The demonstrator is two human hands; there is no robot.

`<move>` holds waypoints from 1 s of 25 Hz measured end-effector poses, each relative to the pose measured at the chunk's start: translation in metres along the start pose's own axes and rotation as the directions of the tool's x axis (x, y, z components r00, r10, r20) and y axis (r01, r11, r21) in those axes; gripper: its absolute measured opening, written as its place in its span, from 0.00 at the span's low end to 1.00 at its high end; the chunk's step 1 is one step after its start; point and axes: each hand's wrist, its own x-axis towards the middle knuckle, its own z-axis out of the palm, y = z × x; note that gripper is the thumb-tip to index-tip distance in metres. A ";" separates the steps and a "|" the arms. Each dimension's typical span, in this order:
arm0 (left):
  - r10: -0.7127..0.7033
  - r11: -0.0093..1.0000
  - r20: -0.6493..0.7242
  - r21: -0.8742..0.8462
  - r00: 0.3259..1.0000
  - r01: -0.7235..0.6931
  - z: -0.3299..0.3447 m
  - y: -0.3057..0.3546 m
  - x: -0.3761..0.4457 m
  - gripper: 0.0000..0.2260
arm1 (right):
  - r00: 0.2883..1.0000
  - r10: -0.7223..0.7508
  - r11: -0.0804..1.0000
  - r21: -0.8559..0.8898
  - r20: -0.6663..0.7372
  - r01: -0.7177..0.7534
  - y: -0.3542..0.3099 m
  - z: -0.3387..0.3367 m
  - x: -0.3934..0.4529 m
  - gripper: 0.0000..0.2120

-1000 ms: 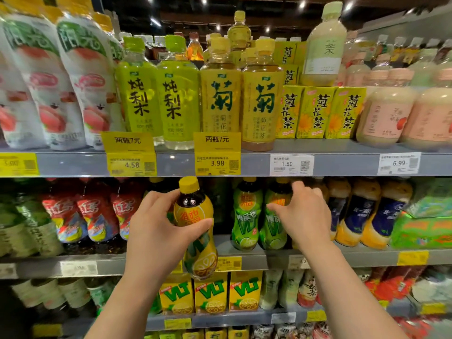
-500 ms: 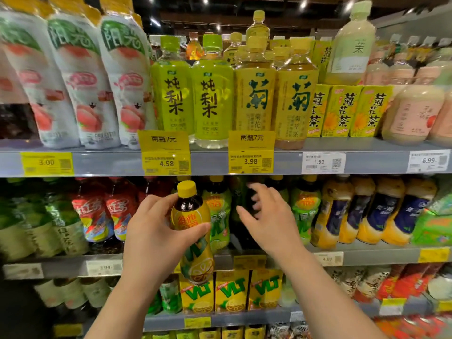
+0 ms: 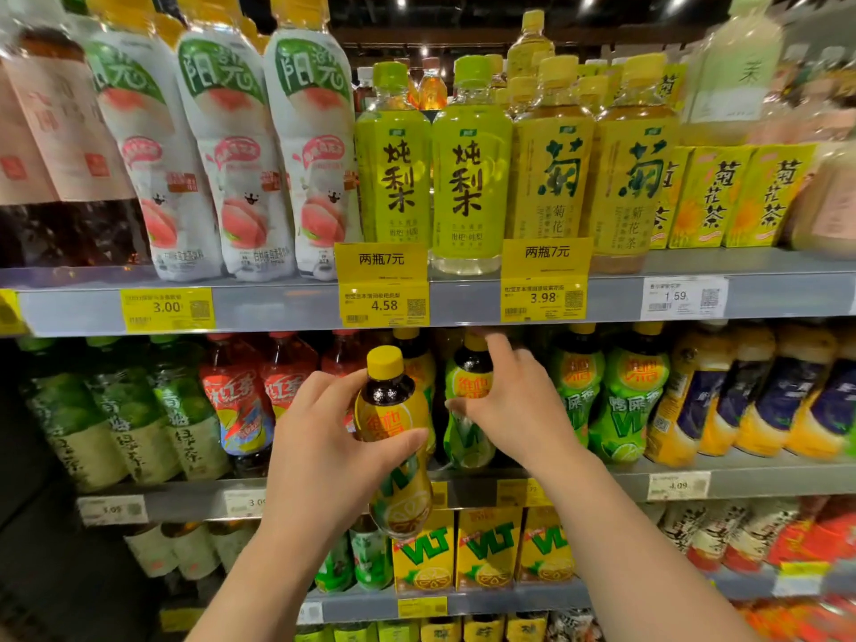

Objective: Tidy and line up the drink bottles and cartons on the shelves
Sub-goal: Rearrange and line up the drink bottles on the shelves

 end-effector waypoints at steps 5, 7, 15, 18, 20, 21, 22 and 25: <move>0.066 0.995 0.006 -0.075 0.998 -0.065 0.024 0.012 0.008 0.34 | 0.990 -0.066 0.997 0.032 -0.123 0.070 0.025 -0.015 -0.014 0.36; 0.078 0.993 -0.010 -0.086 0.997 -0.079 0.036 0.018 0.009 0.34 | 0.988 -0.077 0.994 0.064 -0.131 0.086 0.035 -0.014 -0.020 0.37; 0.099 0.991 -0.063 -0.084 0.993 -0.104 0.076 0.029 0.011 0.33 | 0.927 -0.163 0.965 -0.251 -0.339 0.079 0.054 -0.011 -0.019 0.40; 0.088 0.995 -0.051 -0.039 0.995 -0.090 0.087 0.031 0.018 0.33 | 0.919 -0.154 0.962 -0.268 -0.363 0.055 0.053 -0.011 -0.015 0.40; 0.087 0.996 -0.057 -0.007 0.995 -0.088 0.095 0.031 0.023 0.32 | 0.927 -0.139 0.961 -0.274 -0.350 0.040 0.051 -0.014 -0.011 0.38; 0.085 0.996 -0.059 0.010 0.995 -0.085 0.098 0.030 0.025 0.32 | 0.936 -0.135 0.958 -0.285 -0.325 0.039 0.051 -0.015 -0.009 0.37; 0.085 0.996 -0.062 0.028 0.994 -0.083 0.102 0.030 0.027 0.31 | 0.945 -0.133 0.953 -0.299 -0.299 0.040 0.051 -0.016 -0.007 0.35; 0.080 0.992 -0.058 0.102 0.995 -0.074 0.108 0.030 0.033 0.30 | 0.945 -0.155 0.929 -0.369 -0.289 0.040 0.052 -0.016 -0.001 0.30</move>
